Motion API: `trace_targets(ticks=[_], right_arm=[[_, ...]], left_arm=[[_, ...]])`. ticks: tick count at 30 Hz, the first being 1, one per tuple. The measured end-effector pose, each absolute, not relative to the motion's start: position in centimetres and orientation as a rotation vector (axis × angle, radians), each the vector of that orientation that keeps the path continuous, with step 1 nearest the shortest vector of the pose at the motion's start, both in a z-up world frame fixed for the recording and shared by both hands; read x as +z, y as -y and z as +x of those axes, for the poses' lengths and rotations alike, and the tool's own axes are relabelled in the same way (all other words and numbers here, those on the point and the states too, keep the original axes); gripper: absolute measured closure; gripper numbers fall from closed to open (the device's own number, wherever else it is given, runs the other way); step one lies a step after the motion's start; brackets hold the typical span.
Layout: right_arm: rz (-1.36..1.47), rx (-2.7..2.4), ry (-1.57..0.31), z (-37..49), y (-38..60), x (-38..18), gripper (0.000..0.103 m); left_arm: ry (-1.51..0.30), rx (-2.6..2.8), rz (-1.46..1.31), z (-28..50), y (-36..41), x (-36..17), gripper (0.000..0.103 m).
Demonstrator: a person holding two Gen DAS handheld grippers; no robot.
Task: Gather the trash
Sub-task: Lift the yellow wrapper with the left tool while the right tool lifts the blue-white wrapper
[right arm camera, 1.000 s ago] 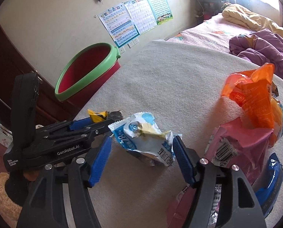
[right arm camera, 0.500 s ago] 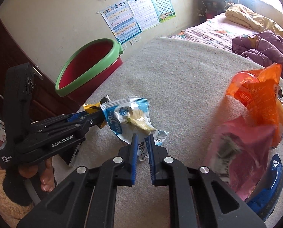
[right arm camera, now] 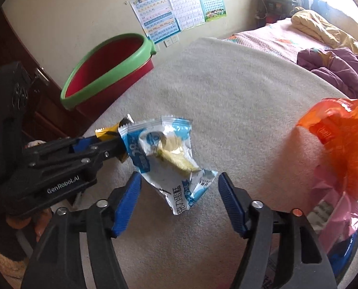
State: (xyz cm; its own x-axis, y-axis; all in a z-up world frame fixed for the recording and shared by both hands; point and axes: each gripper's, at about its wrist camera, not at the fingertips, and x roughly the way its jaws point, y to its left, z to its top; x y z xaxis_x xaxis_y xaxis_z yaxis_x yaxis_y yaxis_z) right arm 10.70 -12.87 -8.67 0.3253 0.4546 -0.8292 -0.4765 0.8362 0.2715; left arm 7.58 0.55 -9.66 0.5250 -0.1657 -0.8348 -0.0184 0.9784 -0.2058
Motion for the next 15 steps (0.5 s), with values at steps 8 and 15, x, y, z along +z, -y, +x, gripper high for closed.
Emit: trace_targets(ticks=[8, 15], right_arm=[[0.036, 0.619, -1.014, 10.7, 14.1, -7.2, 0.078], [0.06, 0.62, -0.954, 10.2, 14.4, -5.6, 0.08]], left_arm=[[-1.009, -0.092, -0.198, 7.5, -0.7, -9.6, 0.074], [-0.98, -0.085, -0.187, 7.2, -0.9, -8.6, 0.074]])
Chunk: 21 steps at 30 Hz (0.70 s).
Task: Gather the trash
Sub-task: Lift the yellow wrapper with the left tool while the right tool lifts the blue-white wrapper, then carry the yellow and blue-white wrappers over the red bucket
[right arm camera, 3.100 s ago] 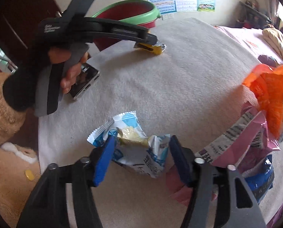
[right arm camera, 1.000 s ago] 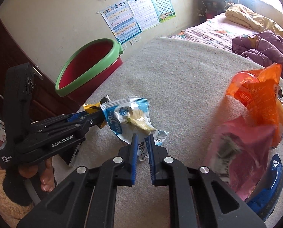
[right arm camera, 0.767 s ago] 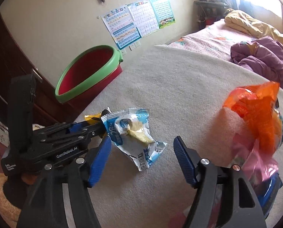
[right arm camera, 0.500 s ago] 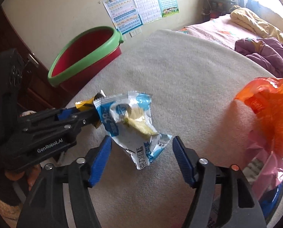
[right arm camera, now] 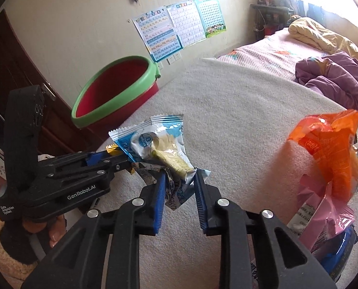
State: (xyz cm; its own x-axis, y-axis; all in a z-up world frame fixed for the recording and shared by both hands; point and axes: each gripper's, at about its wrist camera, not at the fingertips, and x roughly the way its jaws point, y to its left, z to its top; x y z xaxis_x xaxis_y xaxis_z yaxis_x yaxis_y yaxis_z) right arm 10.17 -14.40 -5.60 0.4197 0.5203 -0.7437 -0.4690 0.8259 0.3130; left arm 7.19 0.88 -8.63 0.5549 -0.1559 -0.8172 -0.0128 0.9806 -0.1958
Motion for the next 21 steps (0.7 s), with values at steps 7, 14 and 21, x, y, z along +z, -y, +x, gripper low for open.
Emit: trace_targets(ticks=[7, 14, 21], right_arm=[[0.079, 0.615, -0.885, 10.2, 14.7, -3.6, 0.08], [0.092, 0.615, -0.87, 10.6, 14.5, -3.1, 0.08], [0.125, 0.622, -0.839, 11.0, 14.1, -2.3, 0.08]], left_arm=[[-0.969, -0.084, -0.188, 7.0, -1.1, -8.1, 0.074], [-0.951, -0.094, -0.184, 6.9, -0.6, -7.4, 0.074], [-0.929, -0.09, -0.185, 6.6, -0.8, -6.8, 0.074]])
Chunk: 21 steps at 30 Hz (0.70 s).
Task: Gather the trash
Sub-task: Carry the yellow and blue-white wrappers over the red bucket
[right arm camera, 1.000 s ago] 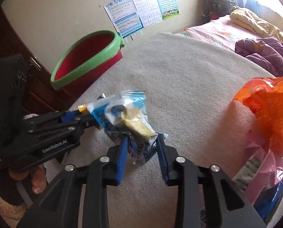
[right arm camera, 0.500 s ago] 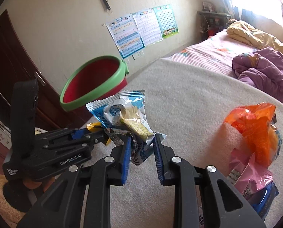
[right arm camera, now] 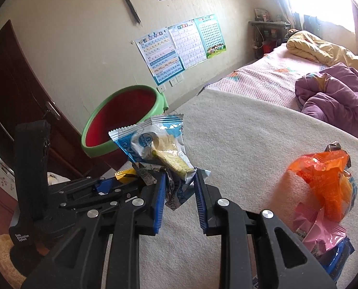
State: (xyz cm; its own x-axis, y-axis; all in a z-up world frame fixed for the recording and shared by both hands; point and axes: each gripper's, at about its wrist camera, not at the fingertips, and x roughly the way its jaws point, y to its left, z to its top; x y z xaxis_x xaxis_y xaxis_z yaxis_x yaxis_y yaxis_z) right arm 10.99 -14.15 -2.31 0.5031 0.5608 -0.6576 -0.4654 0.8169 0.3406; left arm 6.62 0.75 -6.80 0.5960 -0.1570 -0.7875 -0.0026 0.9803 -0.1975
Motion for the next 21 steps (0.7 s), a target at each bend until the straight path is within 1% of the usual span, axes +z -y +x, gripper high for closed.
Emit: trace_targets(ticks=[16, 21], right_arm=[[0.131, 0.66, -0.806, 11.6, 12.5, -1.0, 0.079], [0.128, 0.672, -0.807, 11.9, 12.0, -1.1, 0.079]], left_arm=[[-0.845, 0.035, -0.232, 6.8, -5.2, -4.4, 0.074], [-0.844, 0.068, -0.245, 6.9, -6.4, -4.5, 0.074]])
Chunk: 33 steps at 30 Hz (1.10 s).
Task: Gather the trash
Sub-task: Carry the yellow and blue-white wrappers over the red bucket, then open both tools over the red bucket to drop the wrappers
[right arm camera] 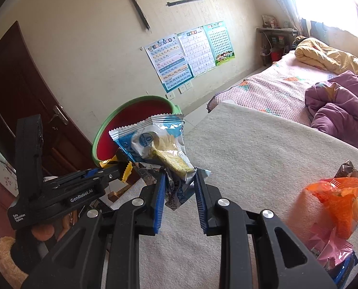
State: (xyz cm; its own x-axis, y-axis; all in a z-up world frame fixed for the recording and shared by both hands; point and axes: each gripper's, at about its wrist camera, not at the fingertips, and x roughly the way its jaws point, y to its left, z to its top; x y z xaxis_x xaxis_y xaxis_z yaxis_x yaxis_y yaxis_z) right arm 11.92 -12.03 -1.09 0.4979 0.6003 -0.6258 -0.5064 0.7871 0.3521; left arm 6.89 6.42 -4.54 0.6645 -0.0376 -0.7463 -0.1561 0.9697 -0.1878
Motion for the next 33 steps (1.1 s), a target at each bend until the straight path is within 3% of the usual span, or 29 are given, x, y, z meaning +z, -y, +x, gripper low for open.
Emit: trace_targets(ticks=[18, 33], right_arm=[[0.075, 0.808, -0.742, 15.8, 5.5, 1.0, 0.078], [0.05, 0.81, -0.805, 18.9, 1.2, -0.5, 0.077]], left_arm=[[-0.774, 0.24, -0.192, 7.8, -12.8, -1.9, 0.074], [-0.816, 0.297, -0.165, 9.6, -14.7, -3.7, 0.074]])
